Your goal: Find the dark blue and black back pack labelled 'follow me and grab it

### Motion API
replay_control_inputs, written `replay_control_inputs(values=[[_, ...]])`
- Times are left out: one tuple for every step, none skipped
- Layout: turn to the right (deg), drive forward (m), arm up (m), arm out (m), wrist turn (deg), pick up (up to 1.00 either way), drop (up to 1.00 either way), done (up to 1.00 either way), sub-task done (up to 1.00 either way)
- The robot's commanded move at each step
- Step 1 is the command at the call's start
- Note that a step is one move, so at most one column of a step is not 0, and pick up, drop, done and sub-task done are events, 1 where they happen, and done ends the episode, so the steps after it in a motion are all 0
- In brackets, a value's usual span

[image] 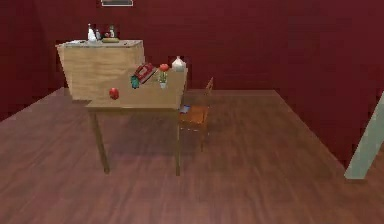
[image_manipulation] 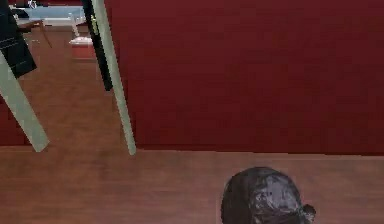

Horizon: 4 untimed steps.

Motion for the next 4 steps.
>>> replay_control_inputs(values=[[45.0,0.00,0.00,0.00,0.0,0.00,0.00,0.00,0.00],[6.0,0.00,0.00,0.00,0.0,0.00,0.00,0.00,0.00],[0.0,1.00,0.00,0.00,0.0,0.00,0.00,0.00,0.00],[3.0,0.00,0.00,0.00,0.0,0.00,0.00,0.00,0.00]])
